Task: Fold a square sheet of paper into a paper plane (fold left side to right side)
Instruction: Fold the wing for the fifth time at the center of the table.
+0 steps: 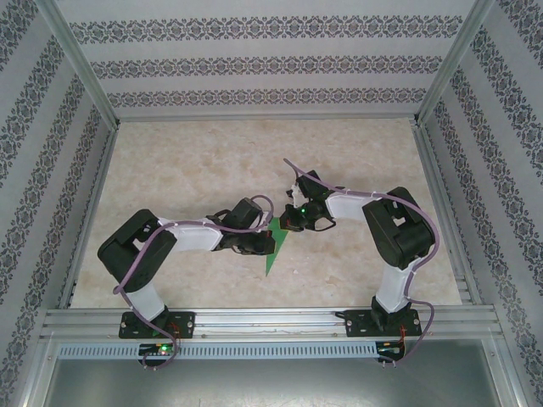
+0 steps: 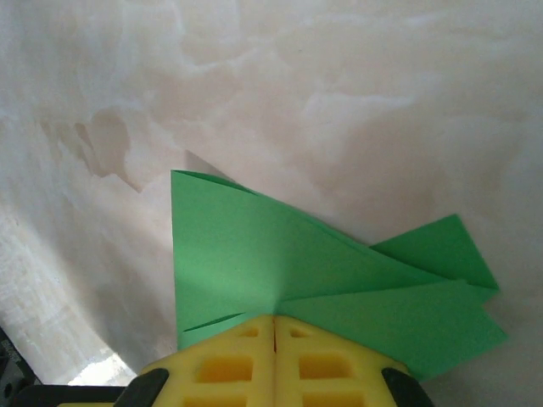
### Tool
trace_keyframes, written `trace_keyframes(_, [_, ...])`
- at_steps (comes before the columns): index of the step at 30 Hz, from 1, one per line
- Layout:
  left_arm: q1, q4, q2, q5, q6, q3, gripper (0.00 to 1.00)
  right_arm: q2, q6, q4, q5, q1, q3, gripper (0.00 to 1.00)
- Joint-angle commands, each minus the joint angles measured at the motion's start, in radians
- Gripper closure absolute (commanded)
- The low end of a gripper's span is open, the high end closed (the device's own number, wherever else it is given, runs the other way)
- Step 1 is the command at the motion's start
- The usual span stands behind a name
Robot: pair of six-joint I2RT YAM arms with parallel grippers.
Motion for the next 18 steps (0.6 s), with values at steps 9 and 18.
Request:
trace_keyframes(9, [-0.026, -0.083, 0.017, -0.137, 0.01, -0.043, 1.0, -0.172, 0.058, 0.053, 0.024, 0.007, -0.094, 1.0])
trace_keyframes(18, [-0.039, -0.15, 0.02, -0.182, 0.026, -0.026, 1.0, -0.096, 0.126, 0.202, 0.0, 0.046, -0.155, 1.0])
